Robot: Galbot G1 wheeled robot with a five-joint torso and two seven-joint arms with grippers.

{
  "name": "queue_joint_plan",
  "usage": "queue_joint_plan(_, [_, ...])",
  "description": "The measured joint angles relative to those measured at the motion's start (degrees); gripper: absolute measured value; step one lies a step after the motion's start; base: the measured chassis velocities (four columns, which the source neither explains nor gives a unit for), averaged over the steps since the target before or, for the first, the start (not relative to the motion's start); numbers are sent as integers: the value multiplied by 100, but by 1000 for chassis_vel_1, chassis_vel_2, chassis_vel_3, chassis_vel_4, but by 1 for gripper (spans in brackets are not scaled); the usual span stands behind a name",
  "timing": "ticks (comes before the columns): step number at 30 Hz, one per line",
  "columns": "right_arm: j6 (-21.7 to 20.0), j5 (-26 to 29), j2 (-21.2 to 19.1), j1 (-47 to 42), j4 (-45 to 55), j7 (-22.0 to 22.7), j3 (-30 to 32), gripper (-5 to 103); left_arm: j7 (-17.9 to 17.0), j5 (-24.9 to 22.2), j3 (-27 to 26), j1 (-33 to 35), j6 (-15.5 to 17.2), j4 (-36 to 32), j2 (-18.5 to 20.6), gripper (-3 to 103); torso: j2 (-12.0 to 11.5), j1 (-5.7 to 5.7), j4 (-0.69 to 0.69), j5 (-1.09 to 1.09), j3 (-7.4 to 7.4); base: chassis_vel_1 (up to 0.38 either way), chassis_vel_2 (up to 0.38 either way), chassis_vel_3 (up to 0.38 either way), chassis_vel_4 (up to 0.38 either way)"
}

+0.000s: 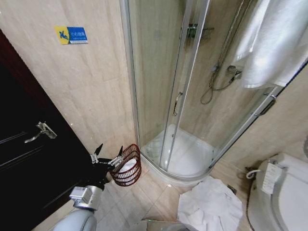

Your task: Discard the used towel into the hamper.

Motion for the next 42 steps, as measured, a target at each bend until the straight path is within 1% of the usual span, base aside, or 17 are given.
queue_joint_plan(4, [19,57,-41,-40,67,-3,1,11,0,0,0,0,0,0,0,93,0,0,1,-1,0,0,0,0,0])
queue_joint_plan(11, [187,421,-437,-540,697,-49,170,11,0,0,0,0,0,0,0,93,0,0,1,-1,0,0,0,0,0])
queue_joint_plan(12, [214,565,-635,-837,997,-69,324,11,0,0,0,0,0,0,0,93,0,0,1,-1,0,0,0,0,0])
queue_joint_plan(14, [222,622,-716,-971,1119,-82,398,11,0,0,0,0,0,0,0,93,0,0,0,-1,0,0,0,0,0])
queue_joint_plan(16, [264,751,-967,-1389,1461,-132,676,11,0,0,0,0,0,0,0,93,0,0,0,0,0,0,0,0,0])
queue_joint_plan(20, [332,842,-1179,-1795,1723,-187,961,11,-1,0,0,0,0,0,0,93,0,0,1,-3,0,0,0,0,0])
queue_joint_plan(22, [378,959,-1407,-2314,2003,-237,1336,11,0,0,0,0,0,0,1,93,0,0,1,-1,0,0,0,0,0])
queue_joint_plan(23, [404,1057,-1574,-2802,2237,-256,1684,11,0,0,0,0,0,0,1,93,0,0,-1,1,0,0,0,0,0])
queue_joint_plan(24, [404,1057,-1574,-2802,2237,-256,1684,11,0,0,0,0,0,0,1,93,0,0,-1,1,0,0,0,0,0])
queue_joint_plan(27, [419,1335,-1845,-3754,2696,-262,2364,11,0,0,0,0,0,0,0,93,0,0,-1,4,0,0,0,0,0])
queue_joint_plan(28, [419,1335,-1845,-3754,2696,-262,2364,11,0,0,0,0,0,0,0,93,0,0,-1,4,0,0,0,0,0])
queue_joint_plan(30, [421,1546,-2004,-4277,2920,-257,2844,11,0,0,0,0,0,0,0,93,1,0,0,-4,0,0,0,0,0])
queue_joint_plan(32, [431,1662,-2102,-4918,3034,-294,3377,11,0,0,0,0,0,0,0,93,0,0,0,0,0,0,0,0,0])
queue_joint_plan(36, [547,1673,-2064,-5552,3157,-298,3815,11,0,0,0,0,0,0,0,93,1,0,1,-2,0,0,0,0,0])
queue_joint_plan(39, [822,1638,-1894,-6182,3367,-291,4152,11,0,0,0,0,0,0,1,93,0,0,1,2,0,0,0,0,0])
queue_joint_plan(40, [822,1638,-1894,-6182,3367,-291,4152,11,0,0,0,0,0,0,1,93,0,0,1,2,0,0,0,0,0])
queue_joint_plan(42, [1042,1587,-1759,-6487,3447,-312,4333,11,0,0,0,0,0,0,0,93,0,0,1,0,0,0,0,0,0])
